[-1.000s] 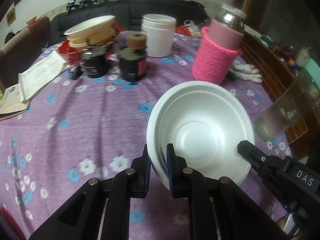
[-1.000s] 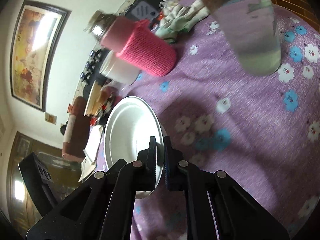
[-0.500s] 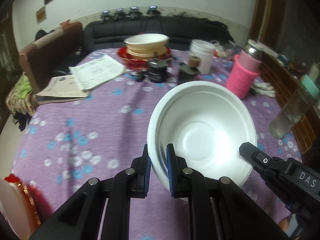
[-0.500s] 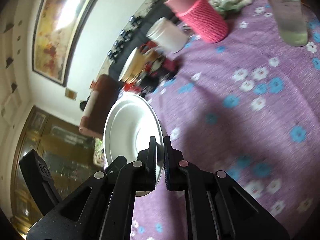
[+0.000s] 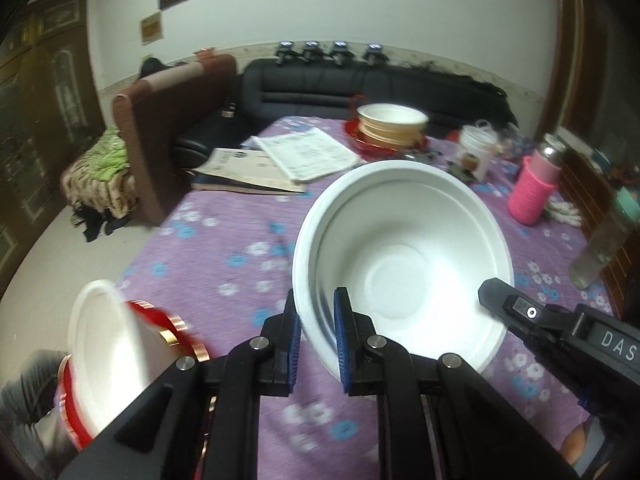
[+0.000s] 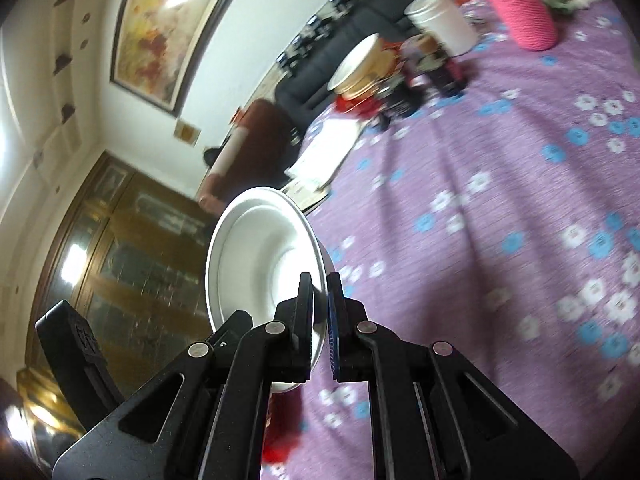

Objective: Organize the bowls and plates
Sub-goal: 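Lift the white foam bowl and carry it toward the red plate stack, then lower the white foam bowl into the dishes on the red plate stack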

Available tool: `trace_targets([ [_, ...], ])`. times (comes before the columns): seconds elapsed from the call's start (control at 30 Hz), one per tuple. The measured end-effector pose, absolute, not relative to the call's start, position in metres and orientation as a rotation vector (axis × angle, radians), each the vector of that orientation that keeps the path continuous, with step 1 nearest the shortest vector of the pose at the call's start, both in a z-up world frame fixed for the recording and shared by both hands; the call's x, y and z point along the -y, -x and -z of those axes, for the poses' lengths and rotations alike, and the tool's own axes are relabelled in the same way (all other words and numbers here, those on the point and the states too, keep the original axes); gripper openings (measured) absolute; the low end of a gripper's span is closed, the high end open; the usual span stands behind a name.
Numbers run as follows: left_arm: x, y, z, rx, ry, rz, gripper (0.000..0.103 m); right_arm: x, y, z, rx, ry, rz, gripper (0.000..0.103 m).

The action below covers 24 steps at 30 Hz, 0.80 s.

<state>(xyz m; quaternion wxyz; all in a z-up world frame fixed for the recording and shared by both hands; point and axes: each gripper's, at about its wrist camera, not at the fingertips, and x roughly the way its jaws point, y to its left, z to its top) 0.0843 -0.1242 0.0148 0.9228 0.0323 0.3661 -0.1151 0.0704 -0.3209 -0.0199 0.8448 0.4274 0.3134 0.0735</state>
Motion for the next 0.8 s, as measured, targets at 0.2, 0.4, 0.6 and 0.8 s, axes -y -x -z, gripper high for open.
trace_targets([
  [0.2,0.066,-0.065,-0.027,-0.718,-0.014,0.161,0.015,0.264,-0.074,-0.002,-0.675,-0.824,-0.247,0.006],
  [0.4,0.018,-0.054,-0.028,-0.702,0.021,0.078,0.015,0.206,-0.081,-0.008,-0.708,-0.755,-0.335,0.007],
  [0.6,-0.019,-0.059,-0.012,-0.745,0.073,0.022,0.015,0.153,-0.094,-0.001,-0.766,-0.676,-0.383,0.007],
  [0.8,-0.041,-0.066,0.005,-0.789,0.116,-0.008,0.015,0.123,-0.105,0.016,-0.821,-0.62,-0.388,0.007],
])
